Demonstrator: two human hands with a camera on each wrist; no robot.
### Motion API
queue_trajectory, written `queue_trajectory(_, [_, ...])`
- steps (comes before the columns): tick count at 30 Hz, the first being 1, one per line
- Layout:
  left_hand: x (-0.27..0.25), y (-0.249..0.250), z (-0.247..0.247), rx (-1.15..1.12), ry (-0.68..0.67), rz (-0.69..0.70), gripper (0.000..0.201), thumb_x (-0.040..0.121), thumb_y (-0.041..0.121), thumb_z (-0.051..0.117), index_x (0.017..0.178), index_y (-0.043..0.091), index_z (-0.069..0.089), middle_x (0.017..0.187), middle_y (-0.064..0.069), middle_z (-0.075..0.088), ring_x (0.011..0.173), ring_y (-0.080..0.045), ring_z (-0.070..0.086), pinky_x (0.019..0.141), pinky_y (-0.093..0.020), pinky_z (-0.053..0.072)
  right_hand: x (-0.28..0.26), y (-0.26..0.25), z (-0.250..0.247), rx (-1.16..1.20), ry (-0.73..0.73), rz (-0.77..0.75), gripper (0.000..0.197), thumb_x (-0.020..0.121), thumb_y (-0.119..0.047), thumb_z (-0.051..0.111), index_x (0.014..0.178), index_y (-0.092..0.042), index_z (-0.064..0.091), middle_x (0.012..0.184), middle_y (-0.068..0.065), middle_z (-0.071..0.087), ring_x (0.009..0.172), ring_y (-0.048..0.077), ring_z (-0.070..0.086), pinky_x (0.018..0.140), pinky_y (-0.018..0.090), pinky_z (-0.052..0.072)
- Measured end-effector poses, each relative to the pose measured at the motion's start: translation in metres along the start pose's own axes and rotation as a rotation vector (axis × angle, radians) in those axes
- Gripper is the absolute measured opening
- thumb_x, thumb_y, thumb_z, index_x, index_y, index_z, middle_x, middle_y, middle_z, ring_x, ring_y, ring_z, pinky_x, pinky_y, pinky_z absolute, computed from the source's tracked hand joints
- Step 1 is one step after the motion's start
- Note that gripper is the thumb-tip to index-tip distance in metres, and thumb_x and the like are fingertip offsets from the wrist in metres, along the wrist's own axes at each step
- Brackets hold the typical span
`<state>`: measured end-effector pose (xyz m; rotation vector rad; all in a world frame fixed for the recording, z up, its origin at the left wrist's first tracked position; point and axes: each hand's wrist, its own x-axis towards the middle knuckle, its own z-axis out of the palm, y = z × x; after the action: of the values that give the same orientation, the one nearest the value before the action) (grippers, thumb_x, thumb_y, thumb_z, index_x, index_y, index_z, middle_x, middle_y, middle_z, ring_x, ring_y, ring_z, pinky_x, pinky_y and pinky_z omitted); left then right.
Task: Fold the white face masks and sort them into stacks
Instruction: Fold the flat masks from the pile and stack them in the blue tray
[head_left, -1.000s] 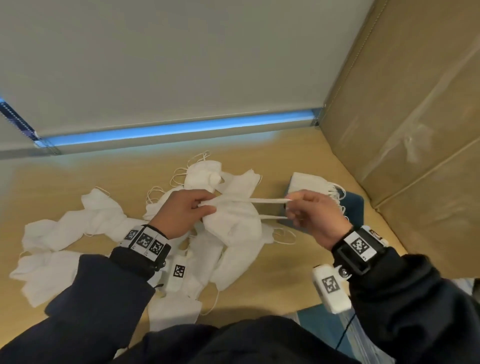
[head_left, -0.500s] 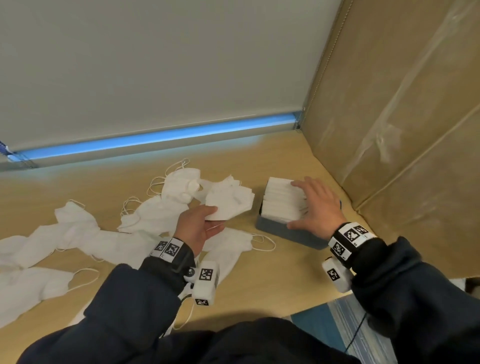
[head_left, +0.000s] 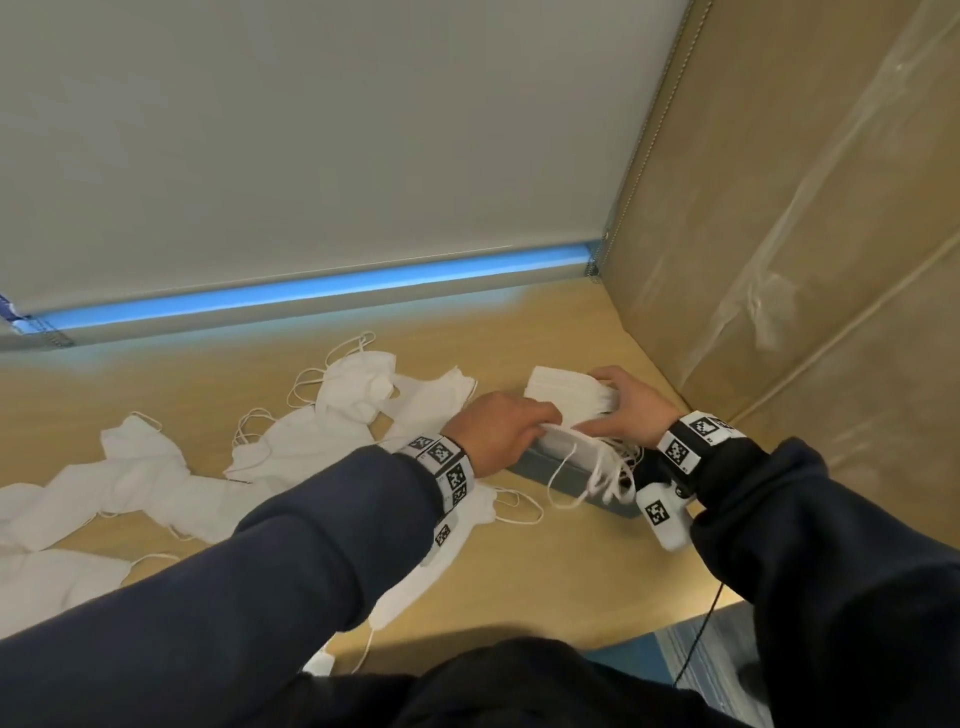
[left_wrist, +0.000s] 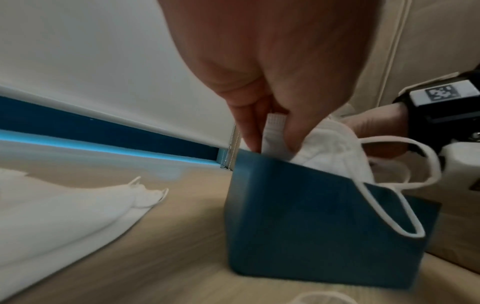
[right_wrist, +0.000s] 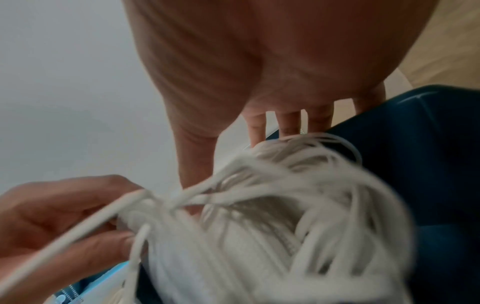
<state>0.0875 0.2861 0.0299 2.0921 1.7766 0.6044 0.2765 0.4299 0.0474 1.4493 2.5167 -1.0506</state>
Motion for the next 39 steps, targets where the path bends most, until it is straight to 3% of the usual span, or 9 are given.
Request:
queue_trajectory(3, [0.007, -0.002, -0.002, 0.179, -0.11, 0.011, 0.027, 0.102, 0.021, 0.05, 0.125, 0.022, 0.065, 0.109, -0.005, 0.072, 0.099, -0.03, 0.066, 0.084, -0.04, 0.051, -0.001, 0.002, -0.002, 0.094, -0.019, 0.006, 0.091, 0.062, -0.035, 0.095, 0.139, -0.027, 0.047, 0.117, 0.002, 0.064, 0.101, 0.02, 0.064, 0.085, 0.032, 0.051])
queue_trajectory(8, [0.014, 0.017, 0.004, 0.325, -0.187, 0.042, 0.028, 0.099, 0.02, 0.051, 0.123, 0.024, 0.065, 0.104, -0.005, 0.073, 0.094, -0.03, 0.067, 0.078, -0.043, 0.054, -0.019, 0.002, 0.002, 0.239, 0.14, -0.046, 0.065, 0.07, -0.038, 0.09, 0.127, -0.029, 0.059, 0.118, -0.003, 0.064, 0.107, 0.016, 0.061, 0.095, 0.036, 0.049])
queue_trajectory(11, [0.01, 0.009, 0.013, 0.454, -0.118, 0.131, 0.019, 0.092, 0.014, 0.059, 0.106, 0.022, 0.07, 0.091, -0.001, 0.073, 0.087, -0.028, 0.066, 0.081, -0.04, 0.051, -0.035, 0.005, 0.001, 0.396, 0.419, -0.019, 0.028, 0.084, -0.031, 0.08, 0.109, -0.024, 0.07, 0.11, -0.005, 0.069, 0.105, 0.017, 0.063, 0.093, 0.037, 0.049])
queue_trajectory(14, [0.0, -0.013, 0.011, 0.341, 0.082, 0.113, 0.021, 0.087, 0.02, 0.071, 0.107, 0.024, 0.075, 0.099, 0.002, 0.071, 0.097, -0.026, 0.063, 0.085, -0.04, 0.044, -0.053, 0.013, 0.005, 0.859, 0.429, 0.191, 0.012, 0.093, -0.02, 0.07, 0.104, -0.017, 0.069, 0.114, 0.011, 0.071, 0.106, 0.029, 0.065, 0.094, 0.043, 0.051])
queue_trajectory(20, [-0.017, -0.024, 0.01, -0.521, 0.119, -0.534, 0.05, 0.09, 0.053, 0.069, 0.131, 0.025, 0.063, 0.125, 0.01, 0.066, 0.111, -0.011, 0.064, 0.103, -0.035, 0.05, -0.061, 0.023, 0.022, 1.073, -0.001, 0.433, 0.056, 0.089, -0.051, 0.068, 0.134, -0.019, 0.057, 0.131, 0.009, 0.065, 0.124, 0.03, 0.059, 0.114, 0.047, 0.037])
queue_trajectory(23, [-0.019, -0.017, 0.024, -0.736, 0.118, -0.72, 0.043, 0.098, 0.053, 0.057, 0.106, 0.014, 0.074, 0.105, -0.009, 0.076, 0.093, -0.029, 0.075, 0.085, -0.05, 0.061, -0.054, 0.008, 0.022, 1.13, -0.134, 0.484, 0.038, 0.098, -0.048, 0.06, 0.121, -0.018, 0.064, 0.109, 0.009, 0.078, 0.106, 0.029, 0.071, 0.09, 0.04, 0.054])
queue_trajectory(28, [-0.023, -0.001, 0.033, -0.574, 0.092, -0.7, 0.073, 0.075, 0.082, 0.047, 0.094, 0.016, 0.071, 0.09, -0.004, 0.075, 0.084, -0.024, 0.073, 0.077, -0.049, 0.062, -0.042, -0.001, 0.025, 1.245, -0.189, 0.53, 0.044, 0.1, -0.044, 0.056, 0.122, -0.006, 0.062, 0.107, 0.018, 0.076, 0.105, 0.034, 0.071, 0.083, 0.045, 0.057])
queue_trajectory(33, [-0.028, 0.002, 0.033, -0.58, 0.099, -0.709, 0.066, 0.078, 0.08, 0.049, 0.095, 0.019, 0.069, 0.091, -0.001, 0.074, 0.084, -0.022, 0.073, 0.073, -0.047, 0.063, -0.04, 0.008, 0.027, 1.215, -0.173, 0.526, 0.058, 0.095, -0.055, 0.059, 0.132, -0.01, 0.061, 0.119, 0.018, 0.073, 0.113, 0.037, 0.069, 0.106, 0.052, 0.048])
queue_trajectory(39, [-0.03, -0.001, 0.034, -0.566, 0.087, -0.694, 0.062, 0.079, 0.078, 0.048, 0.099, 0.023, 0.066, 0.095, 0.002, 0.074, 0.088, -0.02, 0.072, 0.078, -0.05, 0.061, -0.045, 0.002, 0.027, 1.347, -0.194, 0.514, 0.055, 0.101, -0.054, 0.049, 0.129, -0.009, 0.062, 0.126, 0.02, 0.069, 0.115, 0.04, 0.067, 0.094, 0.052, 0.055])
